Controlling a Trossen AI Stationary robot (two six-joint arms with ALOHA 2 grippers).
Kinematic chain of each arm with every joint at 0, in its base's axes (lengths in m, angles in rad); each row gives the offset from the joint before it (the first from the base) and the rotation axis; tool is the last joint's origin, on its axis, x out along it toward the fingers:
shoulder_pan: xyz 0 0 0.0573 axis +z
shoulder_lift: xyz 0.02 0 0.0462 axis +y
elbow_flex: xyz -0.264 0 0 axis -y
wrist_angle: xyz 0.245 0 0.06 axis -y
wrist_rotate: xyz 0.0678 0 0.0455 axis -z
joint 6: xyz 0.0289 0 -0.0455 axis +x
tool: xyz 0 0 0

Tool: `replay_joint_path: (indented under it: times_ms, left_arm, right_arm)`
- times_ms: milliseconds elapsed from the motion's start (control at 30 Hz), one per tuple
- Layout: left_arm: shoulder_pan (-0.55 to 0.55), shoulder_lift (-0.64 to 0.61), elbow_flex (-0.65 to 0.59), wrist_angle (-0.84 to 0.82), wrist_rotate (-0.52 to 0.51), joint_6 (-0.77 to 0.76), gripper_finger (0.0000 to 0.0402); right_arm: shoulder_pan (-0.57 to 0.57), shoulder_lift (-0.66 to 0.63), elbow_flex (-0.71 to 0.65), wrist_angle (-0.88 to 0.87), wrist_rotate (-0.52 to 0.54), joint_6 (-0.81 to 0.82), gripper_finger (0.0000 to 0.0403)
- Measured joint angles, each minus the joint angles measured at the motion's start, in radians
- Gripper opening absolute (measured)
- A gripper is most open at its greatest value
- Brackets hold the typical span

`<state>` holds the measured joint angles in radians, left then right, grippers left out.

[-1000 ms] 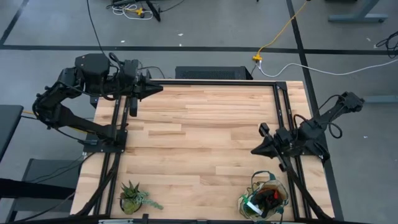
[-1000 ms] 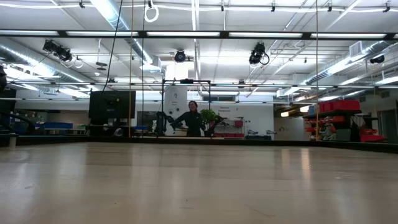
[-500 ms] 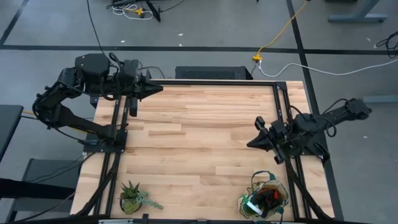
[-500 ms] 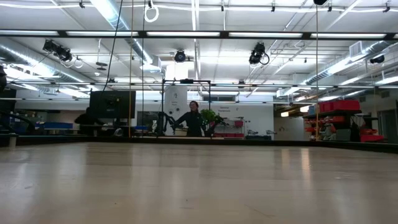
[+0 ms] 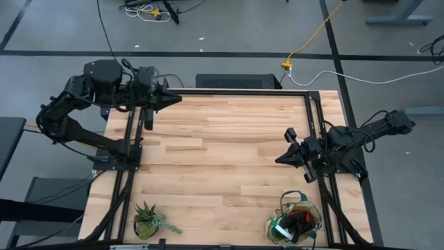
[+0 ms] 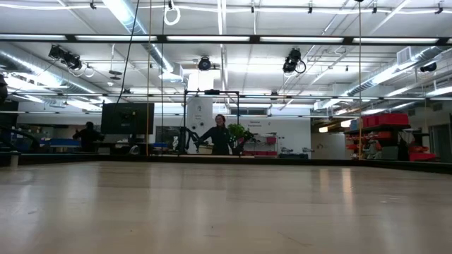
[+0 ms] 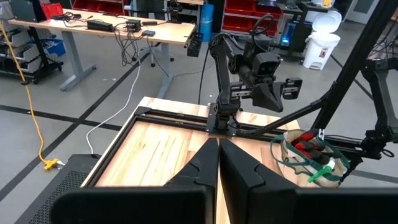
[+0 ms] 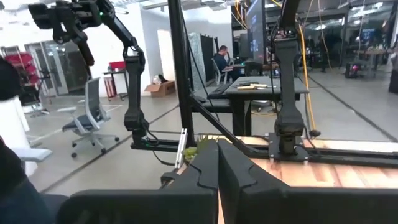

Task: Pick & Place Garden tools in Gardening bag
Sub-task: Return to Home Position

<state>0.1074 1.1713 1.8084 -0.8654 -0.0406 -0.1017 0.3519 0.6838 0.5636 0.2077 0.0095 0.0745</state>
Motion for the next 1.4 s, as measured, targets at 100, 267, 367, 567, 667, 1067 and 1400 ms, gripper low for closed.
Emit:
replay_joint_path:
  times_ms: [100, 267, 367, 567, 667, 1067, 1400]
  left_arm:
    - [0.0, 0.0, 0.0, 0.0, 0.0, 0.0, 0.0021]
    - [0.0, 0.0, 0.0, 0.0, 0.0, 0.0, 0.0021]
    - [0.0, 0.0, 0.0, 0.0, 0.0, 0.0, 0.0021]
    - [0.0, 0.0, 0.0, 0.0, 0.0, 0.0, 0.0021]
    - [0.0, 0.0, 0.0, 0.0, 0.0, 0.0, 0.0021]
    - [0.0, 0.0, 0.0, 0.0, 0.0, 0.0, 0.0021]
    - [0.0, 0.0, 0.0, 0.0, 0.0, 0.0, 0.0021]
  right_arm:
    - [-0.001, 0.0, 0.0, 0.0, 0.003, -0.052, 0.0]
    - [-0.032, 0.0, 0.0, 0.001, 0.057, -0.061, 0.0]
    - [-0.055, 0.0, 0.0, 0.001, 0.06, -0.067, 0.0]
    - [-0.112, 0.0, -0.019, 0.003, 0.029, -0.113, 0.0]
    - [-0.146, 0.001, -0.04, 0.004, -0.008, -0.111, 0.0]
    - [-0.185, 0.0, -0.212, 0.192, -0.08, -0.138, 0.0]
    - [-0.185, -0.011, -0.323, 0.247, -0.081, -0.144, 0.0]
